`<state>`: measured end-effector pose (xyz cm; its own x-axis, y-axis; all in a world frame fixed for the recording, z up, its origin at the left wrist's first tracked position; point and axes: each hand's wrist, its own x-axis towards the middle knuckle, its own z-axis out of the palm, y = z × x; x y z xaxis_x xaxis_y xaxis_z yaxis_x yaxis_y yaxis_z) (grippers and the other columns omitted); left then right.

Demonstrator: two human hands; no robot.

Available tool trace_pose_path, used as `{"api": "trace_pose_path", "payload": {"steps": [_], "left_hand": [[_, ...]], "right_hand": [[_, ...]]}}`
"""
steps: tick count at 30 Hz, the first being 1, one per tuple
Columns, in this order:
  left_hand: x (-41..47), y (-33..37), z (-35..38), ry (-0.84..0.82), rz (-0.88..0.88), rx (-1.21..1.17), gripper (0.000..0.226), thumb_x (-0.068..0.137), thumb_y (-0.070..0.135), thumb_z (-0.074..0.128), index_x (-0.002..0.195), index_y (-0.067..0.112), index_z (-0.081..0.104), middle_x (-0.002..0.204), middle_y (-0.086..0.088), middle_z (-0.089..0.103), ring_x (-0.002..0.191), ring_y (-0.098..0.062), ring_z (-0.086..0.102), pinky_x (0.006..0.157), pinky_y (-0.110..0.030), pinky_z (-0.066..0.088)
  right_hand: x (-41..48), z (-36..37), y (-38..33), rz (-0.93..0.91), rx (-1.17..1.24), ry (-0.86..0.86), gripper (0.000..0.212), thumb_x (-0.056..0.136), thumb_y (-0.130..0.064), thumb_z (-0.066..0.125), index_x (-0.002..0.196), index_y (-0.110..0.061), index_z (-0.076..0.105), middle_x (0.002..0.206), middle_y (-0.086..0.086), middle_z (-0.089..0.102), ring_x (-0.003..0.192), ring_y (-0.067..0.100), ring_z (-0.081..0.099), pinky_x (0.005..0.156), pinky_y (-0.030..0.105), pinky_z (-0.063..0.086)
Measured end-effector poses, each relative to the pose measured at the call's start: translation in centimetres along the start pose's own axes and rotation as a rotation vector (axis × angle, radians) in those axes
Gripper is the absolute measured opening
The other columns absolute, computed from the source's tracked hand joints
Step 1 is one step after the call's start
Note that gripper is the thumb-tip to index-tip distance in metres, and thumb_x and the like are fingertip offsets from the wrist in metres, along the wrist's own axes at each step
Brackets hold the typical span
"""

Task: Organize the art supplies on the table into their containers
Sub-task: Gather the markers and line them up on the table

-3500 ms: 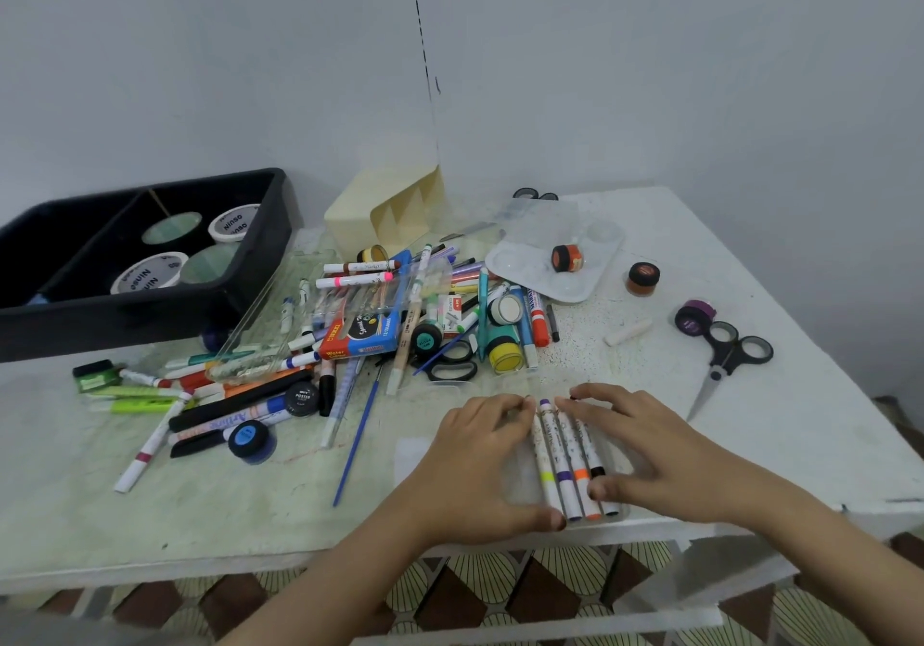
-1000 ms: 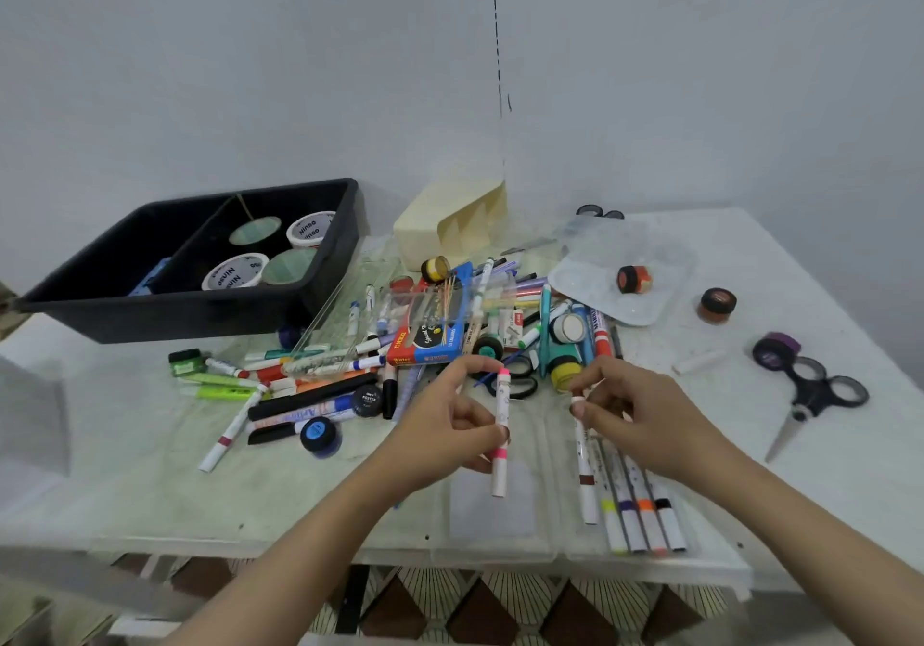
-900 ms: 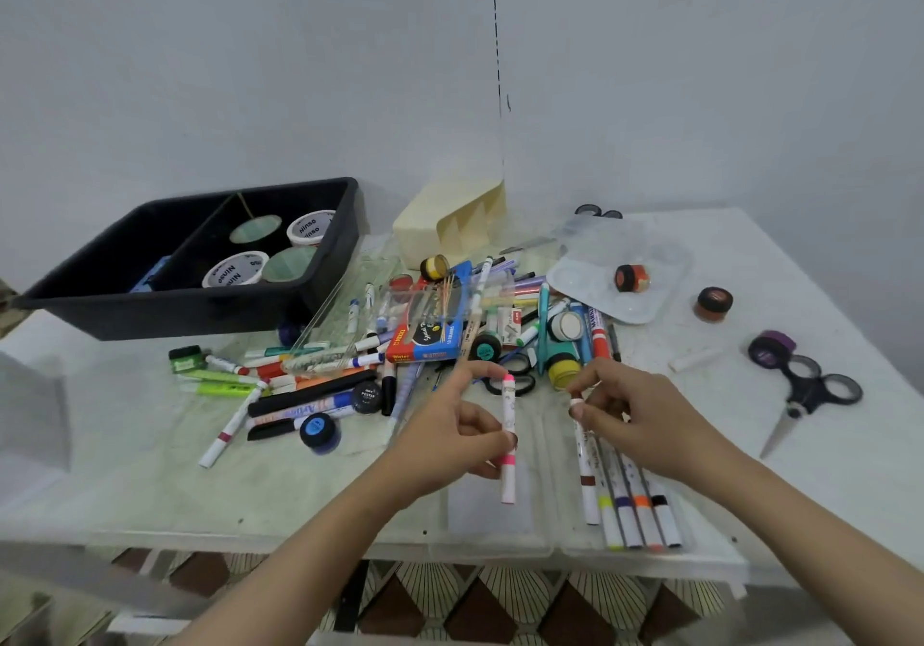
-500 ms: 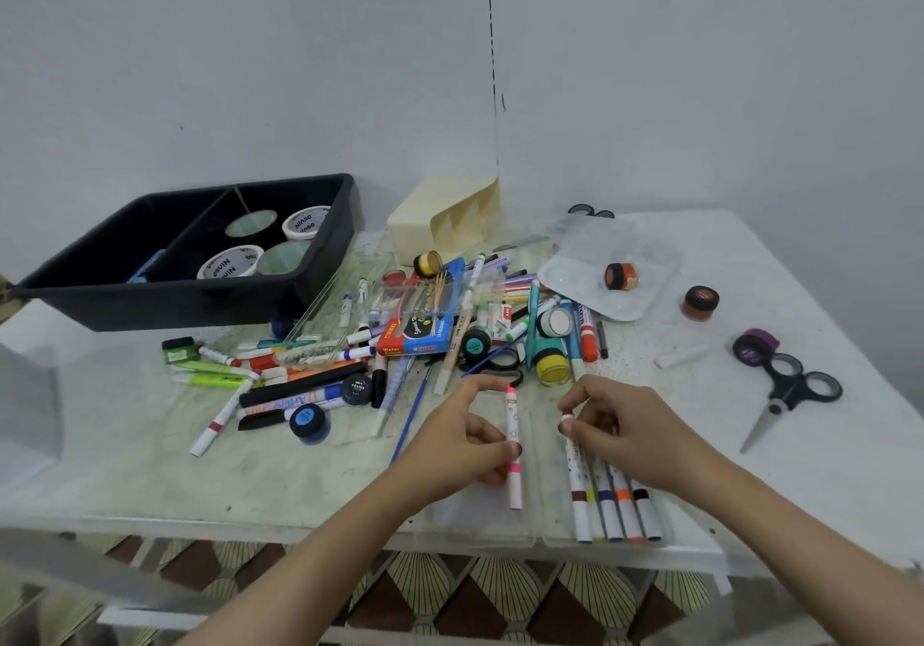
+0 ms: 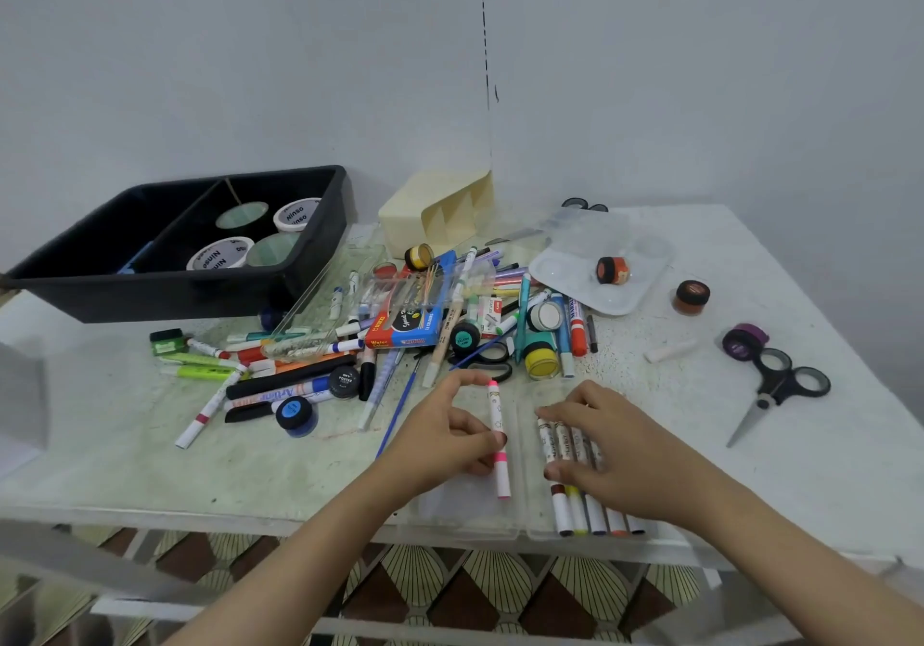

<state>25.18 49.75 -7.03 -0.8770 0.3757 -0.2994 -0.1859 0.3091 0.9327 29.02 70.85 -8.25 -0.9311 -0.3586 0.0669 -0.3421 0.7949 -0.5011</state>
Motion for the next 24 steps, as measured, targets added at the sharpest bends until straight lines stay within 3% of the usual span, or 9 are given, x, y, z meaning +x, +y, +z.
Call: {"api": "trace_pose_path", "payload": {"steps": [4, 9, 12, 16, 24], "left_hand": [[0.0, 0.3, 0.2, 0.005, -0.004, 0.004, 0.051, 0.080, -0.002, 0.068, 0.119, 0.025, 0.049, 0.064, -0.005, 0.067, 0.064, -0.020, 0.067, 0.064, -0.032, 0.057], [-0.5, 1.0, 1.6, -0.044, 0.003, 0.024, 0.050, 0.078, 0.000, 0.071, 0.116, 0.022, 0.048, 0.067, -0.008, 0.068, 0.061, -0.019, 0.068, 0.056, -0.027, 0.055], [-0.6, 1.0, 2.3, -0.032, 0.042, 0.164, 0.049, 0.076, 0.007, 0.076, 0.113, 0.025, 0.049, 0.069, -0.007, 0.068, 0.058, -0.018, 0.068, 0.055, -0.028, 0.055], [-0.4, 0.6, 2.4, 0.004, 0.105, 0.442, 0.052, 0.072, 0.025, 0.080, 0.114, 0.029, 0.051, 0.065, -0.001, 0.064, 0.055, -0.014, 0.060, 0.058, -0.038, 0.053], [-0.5, 0.4, 2.5, 0.023, 0.152, 0.483, 0.048, 0.081, 0.029, 0.072, 0.126, 0.033, 0.055, 0.071, -0.009, 0.067, 0.049, -0.007, 0.055, 0.054, -0.032, 0.050]], "right_hand": [[0.2, 0.0, -0.2, -0.020, -0.072, 0.008, 0.056, 0.083, -0.050, 0.062, 0.131, -0.028, 0.045, 0.116, -0.010, 0.042, 0.102, 0.003, 0.039, 0.087, 0.016, 0.033], [0.3, 0.1, 0.5, -0.027, -0.023, 0.009, 0.055, 0.082, -0.053, 0.062, 0.129, -0.028, 0.048, 0.110, -0.013, 0.041, 0.100, 0.003, 0.039, 0.086, 0.017, 0.032], [0.0, 0.4, 0.6, -0.052, -0.026, 0.021, 0.053, 0.084, -0.050, 0.050, 0.132, -0.027, 0.048, 0.106, -0.015, 0.038, 0.096, 0.002, 0.037, 0.084, 0.018, 0.030], [-0.1, 0.2, 1.1, -0.062, 0.006, -0.013, 0.047, 0.091, -0.031, 0.055, 0.137, -0.026, 0.045, 0.106, -0.014, 0.036, 0.097, 0.003, 0.036, 0.086, 0.018, 0.030], [0.1, 0.1, 1.3, -0.058, 0.020, -0.037, 0.059, 0.082, -0.046, 0.045, 0.138, -0.028, 0.043, 0.105, -0.014, 0.037, 0.097, 0.001, 0.036, 0.087, 0.015, 0.029]]}}
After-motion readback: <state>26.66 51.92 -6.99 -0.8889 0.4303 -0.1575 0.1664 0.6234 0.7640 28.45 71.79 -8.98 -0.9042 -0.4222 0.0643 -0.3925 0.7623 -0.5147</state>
